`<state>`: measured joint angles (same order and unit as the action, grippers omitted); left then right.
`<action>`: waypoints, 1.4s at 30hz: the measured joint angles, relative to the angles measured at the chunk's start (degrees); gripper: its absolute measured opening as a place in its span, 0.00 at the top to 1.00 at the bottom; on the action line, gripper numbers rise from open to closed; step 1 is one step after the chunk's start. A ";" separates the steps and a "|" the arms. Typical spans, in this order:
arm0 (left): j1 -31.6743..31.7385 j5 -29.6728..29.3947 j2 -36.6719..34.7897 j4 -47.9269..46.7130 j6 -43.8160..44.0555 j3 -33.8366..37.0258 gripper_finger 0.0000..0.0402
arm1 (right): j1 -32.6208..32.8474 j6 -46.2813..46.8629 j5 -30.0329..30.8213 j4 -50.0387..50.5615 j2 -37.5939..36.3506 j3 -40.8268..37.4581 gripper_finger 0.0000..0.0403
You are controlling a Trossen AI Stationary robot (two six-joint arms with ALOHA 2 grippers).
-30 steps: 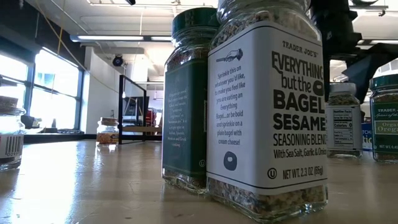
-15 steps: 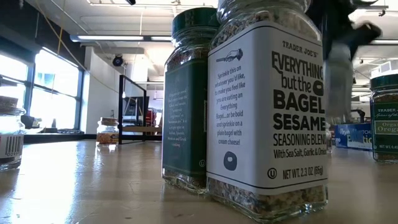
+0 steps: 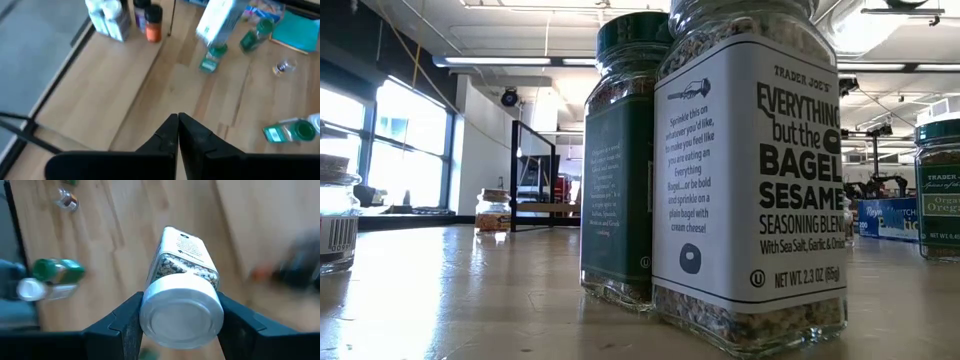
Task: Shelf spices
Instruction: Put the white seasoning bottle on the shelf aligned with the other white seasoning bottles
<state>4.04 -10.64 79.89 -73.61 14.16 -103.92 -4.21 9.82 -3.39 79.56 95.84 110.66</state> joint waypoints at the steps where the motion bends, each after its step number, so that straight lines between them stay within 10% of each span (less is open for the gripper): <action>1: 0.46 0.28 0.03 1.38 -1.39 0.00 0.95 | -0.04 -4.32 0.34 -0.11 1.64 2.65 0.53; 11: 6.98 14.88 4.42 14.27 -16.44 0.00 0.53 | -0.59 -22.89 1.45 2.18 12.81 24.03 0.53; 20: 8.41 19.46 14.27 16.42 -21.82 0.02 0.24 | -3.06 -22.57 1.23 3.97 12.20 23.95 0.53; 29: 8.32 22.14 17.85 21.08 -24.58 0.02 0.24 | -2.75 -22.36 0.84 4.02 12.19 23.95 0.53; 37: 8.35 23.70 17.97 20.84 -27.36 0.02 0.52 | -2.73 -22.19 0.71 3.55 12.19 23.95 0.53; 42: 8.71 26.37 17.93 20.62 -27.51 0.02 0.52 | -2.80 -19.52 0.29 2.86 12.17 23.95 0.50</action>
<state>12.75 15.73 97.82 -52.99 -13.35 -103.90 -7.01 -9.70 -3.09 82.42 108.01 134.61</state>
